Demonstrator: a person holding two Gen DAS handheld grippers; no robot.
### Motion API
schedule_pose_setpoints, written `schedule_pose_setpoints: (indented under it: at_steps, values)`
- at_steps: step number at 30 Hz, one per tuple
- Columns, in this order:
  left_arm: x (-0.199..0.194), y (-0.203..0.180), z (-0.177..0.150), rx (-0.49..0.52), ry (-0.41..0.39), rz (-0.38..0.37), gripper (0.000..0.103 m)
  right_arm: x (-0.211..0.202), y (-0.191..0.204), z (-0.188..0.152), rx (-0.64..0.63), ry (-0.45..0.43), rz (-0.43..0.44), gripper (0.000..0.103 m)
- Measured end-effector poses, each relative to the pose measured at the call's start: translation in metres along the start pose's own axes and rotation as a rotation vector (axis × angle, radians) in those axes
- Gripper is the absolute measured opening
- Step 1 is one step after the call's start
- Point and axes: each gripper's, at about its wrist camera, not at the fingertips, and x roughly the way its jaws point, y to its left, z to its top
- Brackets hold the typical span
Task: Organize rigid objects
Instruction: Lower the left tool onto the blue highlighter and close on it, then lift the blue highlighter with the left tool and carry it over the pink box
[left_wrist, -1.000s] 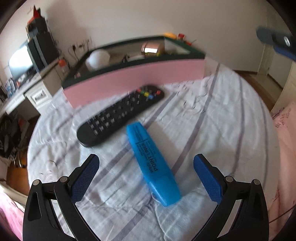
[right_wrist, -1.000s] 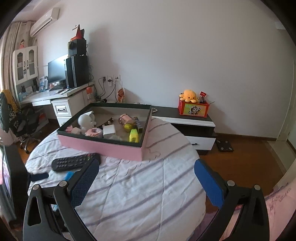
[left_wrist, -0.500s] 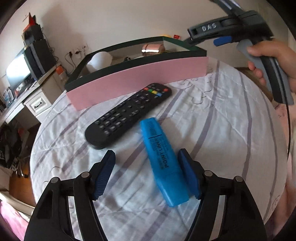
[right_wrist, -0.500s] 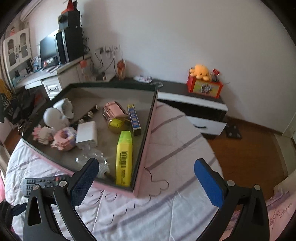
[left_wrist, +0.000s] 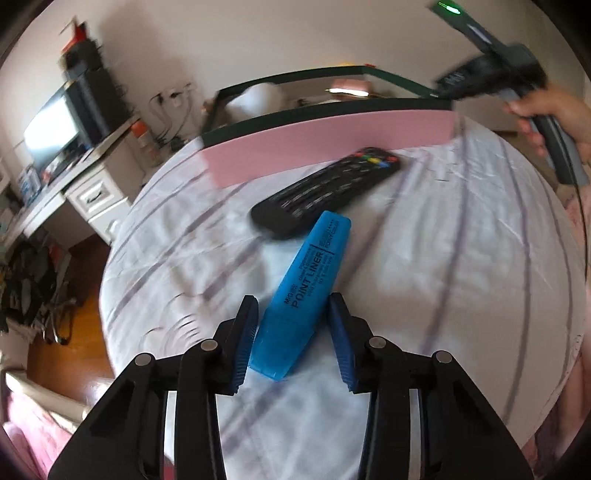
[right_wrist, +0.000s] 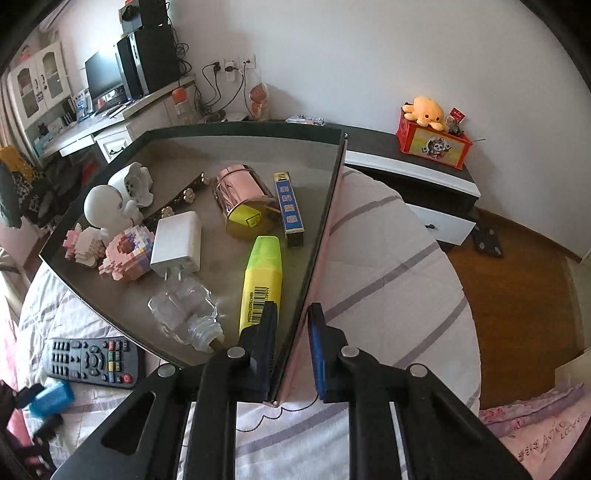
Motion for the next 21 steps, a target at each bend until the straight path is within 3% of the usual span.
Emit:
schedule_pose_setpoints:
  at_steps: [5, 13, 21]
  values:
    - [0.006, 0.027, 0.0, -0.053, 0.012, 0.064, 0.027, 0.001, 0.002, 0.003, 0.004, 0.004, -0.004, 0.017]
    - [0.02, 0.05, 0.006, -0.118, 0.008, 0.06, 0.027, 0.002, 0.003, 0.006, 0.006, 0.007, -0.002, 0.017]
    - [0.033, 0.06, 0.022, -0.122, 0.006, 0.07, 0.027, 0.004, 0.003, 0.007, 0.012, 0.008, 0.005, 0.017]
